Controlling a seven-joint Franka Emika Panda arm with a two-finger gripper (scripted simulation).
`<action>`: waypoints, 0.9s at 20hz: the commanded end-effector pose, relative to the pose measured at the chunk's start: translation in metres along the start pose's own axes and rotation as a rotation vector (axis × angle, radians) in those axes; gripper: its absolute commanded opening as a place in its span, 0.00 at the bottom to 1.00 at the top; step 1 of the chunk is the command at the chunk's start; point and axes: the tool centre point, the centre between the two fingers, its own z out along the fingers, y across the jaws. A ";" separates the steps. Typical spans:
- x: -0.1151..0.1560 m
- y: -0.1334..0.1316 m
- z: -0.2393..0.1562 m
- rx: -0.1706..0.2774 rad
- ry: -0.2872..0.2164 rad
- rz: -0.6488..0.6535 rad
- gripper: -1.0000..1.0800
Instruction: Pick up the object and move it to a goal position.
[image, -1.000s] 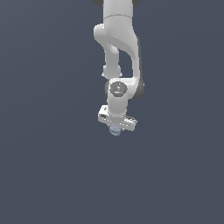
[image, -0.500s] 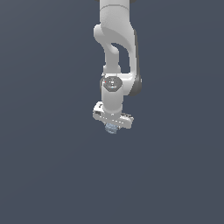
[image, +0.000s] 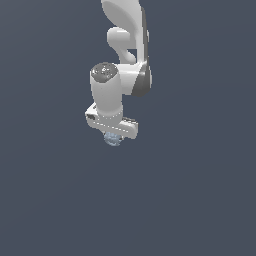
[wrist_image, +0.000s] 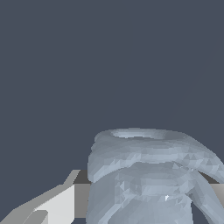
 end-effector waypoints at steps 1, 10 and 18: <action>0.009 0.017 -0.025 0.000 0.000 0.000 0.00; 0.043 0.077 -0.114 0.000 -0.001 0.000 0.00; 0.070 0.120 -0.176 -0.001 -0.001 -0.001 0.00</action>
